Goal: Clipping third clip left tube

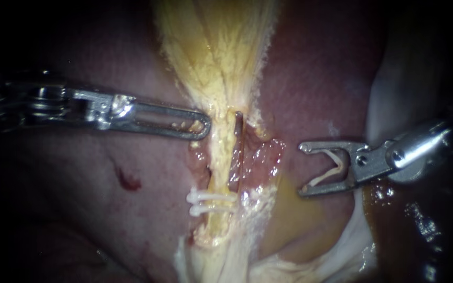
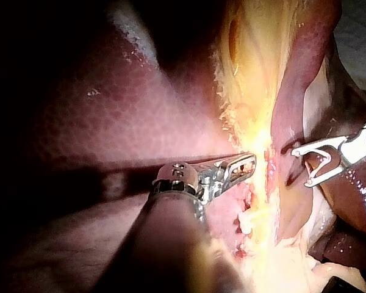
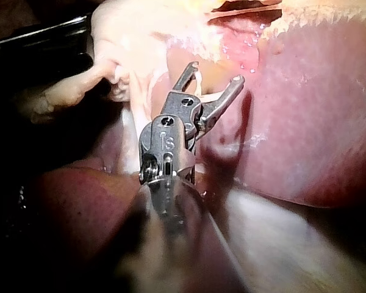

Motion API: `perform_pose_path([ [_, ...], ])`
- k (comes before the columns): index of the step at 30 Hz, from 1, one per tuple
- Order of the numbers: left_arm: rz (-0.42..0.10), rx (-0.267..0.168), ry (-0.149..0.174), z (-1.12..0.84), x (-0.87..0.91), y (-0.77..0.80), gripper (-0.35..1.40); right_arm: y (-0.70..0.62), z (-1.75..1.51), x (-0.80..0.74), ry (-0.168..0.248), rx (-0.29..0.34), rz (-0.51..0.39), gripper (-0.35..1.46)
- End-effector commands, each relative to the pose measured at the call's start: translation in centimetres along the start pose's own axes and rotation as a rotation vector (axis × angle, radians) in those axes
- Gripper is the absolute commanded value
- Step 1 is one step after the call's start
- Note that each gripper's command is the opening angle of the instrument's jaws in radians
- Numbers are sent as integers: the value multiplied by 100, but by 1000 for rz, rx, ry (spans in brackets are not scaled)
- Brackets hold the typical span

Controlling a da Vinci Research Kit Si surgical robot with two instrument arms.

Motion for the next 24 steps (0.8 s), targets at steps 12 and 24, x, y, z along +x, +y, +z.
perform_pose_path([
  [12,-7,-7,-2,-47,-20,1,-35,-1,-1,-1,1,-1,5,50],
  [24,-9,-6,-50,-100,-42,-6,-35,0,-2,0,4,-2,6,50],
])
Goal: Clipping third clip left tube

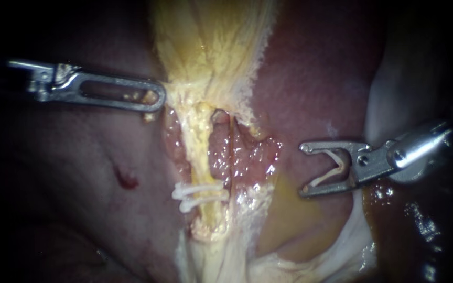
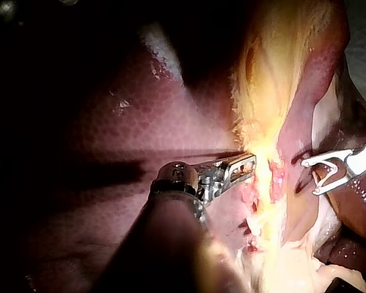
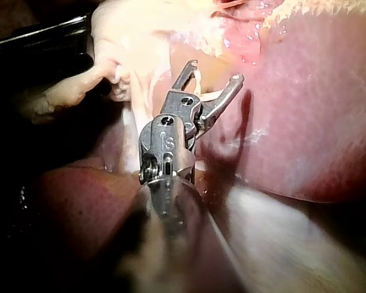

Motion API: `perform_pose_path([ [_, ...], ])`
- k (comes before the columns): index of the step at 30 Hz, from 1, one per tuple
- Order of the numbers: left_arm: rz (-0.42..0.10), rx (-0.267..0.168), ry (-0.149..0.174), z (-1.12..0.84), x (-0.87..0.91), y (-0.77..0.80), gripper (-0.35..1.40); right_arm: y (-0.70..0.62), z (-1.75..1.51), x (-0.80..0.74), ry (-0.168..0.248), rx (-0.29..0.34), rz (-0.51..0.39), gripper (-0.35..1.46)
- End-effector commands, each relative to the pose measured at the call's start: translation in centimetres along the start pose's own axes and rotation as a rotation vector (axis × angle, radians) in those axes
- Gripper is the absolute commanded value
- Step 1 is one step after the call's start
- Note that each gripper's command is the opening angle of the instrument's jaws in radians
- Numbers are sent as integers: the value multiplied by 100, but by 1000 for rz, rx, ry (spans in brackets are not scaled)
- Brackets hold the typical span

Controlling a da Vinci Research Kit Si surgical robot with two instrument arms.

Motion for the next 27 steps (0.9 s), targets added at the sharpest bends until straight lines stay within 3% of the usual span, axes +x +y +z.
perform_pose_path([
  [1,0,1,-1,0,0,0,-35,0,0,1,2,2,0,50],
  [12,0,0,-2,0,2,0,-35,-1,10,16,106,39,50,50],
  [27,0,-2,-4,5,4,-1,-35,-2,62,81,232,89,117,50],
])
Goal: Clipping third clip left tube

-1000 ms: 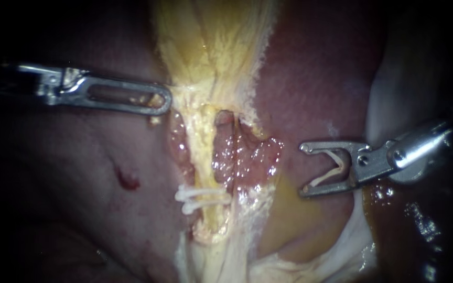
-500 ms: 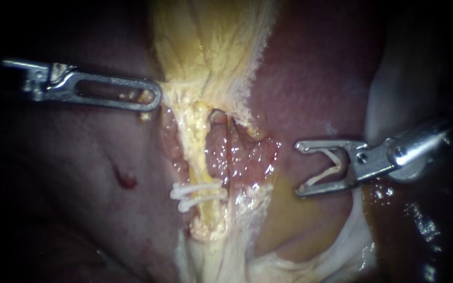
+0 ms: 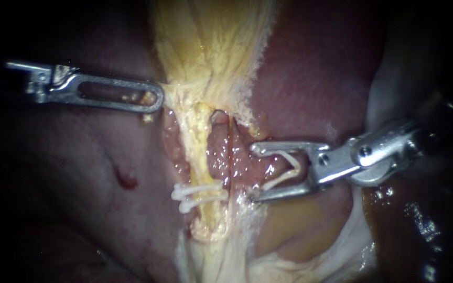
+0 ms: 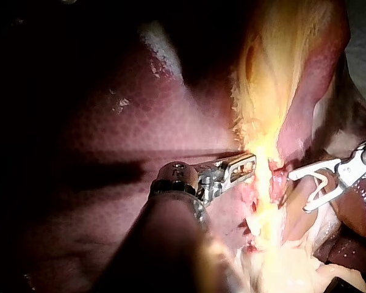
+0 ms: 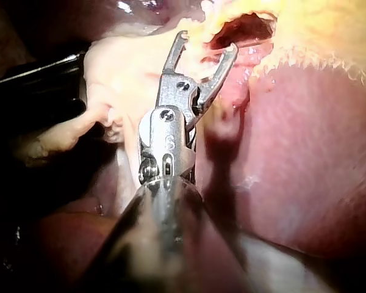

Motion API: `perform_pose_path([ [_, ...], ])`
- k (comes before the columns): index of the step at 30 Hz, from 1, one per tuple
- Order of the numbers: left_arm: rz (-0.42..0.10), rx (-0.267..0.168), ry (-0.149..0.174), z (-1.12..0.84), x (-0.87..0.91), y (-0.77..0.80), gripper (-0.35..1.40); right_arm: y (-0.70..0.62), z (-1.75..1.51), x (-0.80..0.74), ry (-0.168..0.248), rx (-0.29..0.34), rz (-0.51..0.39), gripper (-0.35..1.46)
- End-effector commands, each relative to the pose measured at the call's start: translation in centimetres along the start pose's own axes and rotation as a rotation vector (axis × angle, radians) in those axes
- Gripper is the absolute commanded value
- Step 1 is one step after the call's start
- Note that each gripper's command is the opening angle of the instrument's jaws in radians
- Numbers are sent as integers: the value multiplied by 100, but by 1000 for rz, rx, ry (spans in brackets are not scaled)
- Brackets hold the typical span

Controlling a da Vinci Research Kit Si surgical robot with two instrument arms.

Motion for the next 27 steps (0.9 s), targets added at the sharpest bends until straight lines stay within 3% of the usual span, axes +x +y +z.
perform_pose_path([
  [1,0,-1,0,0,0,0,-35,0,4,1,1,3,8,50],
  [11,0,-1,0,1,0,0,-35,11,24,4,27,6,67,50],
  [27,0,-1,0,1,0,0,-35,43,36,-32,65,50,263,49],
])
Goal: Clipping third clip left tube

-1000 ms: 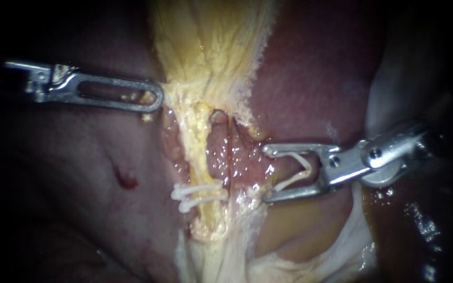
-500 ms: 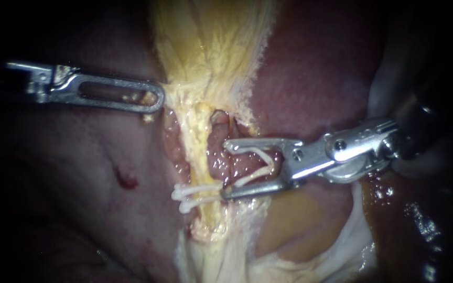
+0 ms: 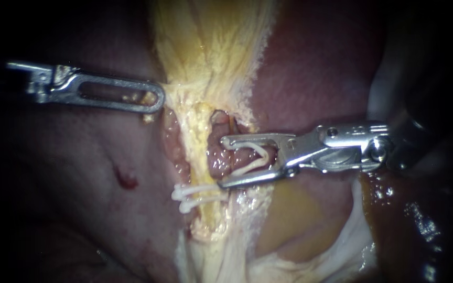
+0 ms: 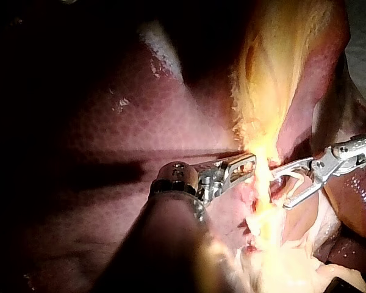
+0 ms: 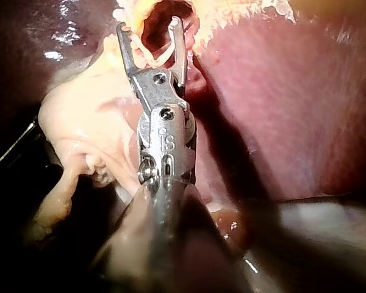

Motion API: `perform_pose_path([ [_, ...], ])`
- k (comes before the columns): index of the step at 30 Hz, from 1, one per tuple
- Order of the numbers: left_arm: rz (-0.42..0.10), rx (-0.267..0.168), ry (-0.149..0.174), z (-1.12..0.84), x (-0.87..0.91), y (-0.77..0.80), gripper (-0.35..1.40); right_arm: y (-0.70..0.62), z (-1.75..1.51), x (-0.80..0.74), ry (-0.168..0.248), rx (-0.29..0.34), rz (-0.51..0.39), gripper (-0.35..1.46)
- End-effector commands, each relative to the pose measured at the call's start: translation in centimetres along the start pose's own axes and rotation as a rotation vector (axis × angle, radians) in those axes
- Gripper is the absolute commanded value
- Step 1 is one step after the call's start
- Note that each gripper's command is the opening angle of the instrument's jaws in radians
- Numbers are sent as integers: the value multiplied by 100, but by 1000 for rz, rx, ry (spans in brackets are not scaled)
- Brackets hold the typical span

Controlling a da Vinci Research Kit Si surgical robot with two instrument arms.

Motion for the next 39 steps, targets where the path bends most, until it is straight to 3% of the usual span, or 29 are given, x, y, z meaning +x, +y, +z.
perform_pose_path([
  [1,0,0,0,0,0,0,-35,2,0,-1,-1,2,9,49],
  [10,0,0,0,0,0,-1,-35,7,6,0,1,19,38,49],
  [26,0,0,0,0,0,-1,-35,5,42,-3,26,121,81,49],
  [34,0,0,0,0,0,-1,-35,3,62,1,84,194,106,49],
  [39,0,0,0,1,0,-1,-35,0,74,7,104,208,113,49],
])
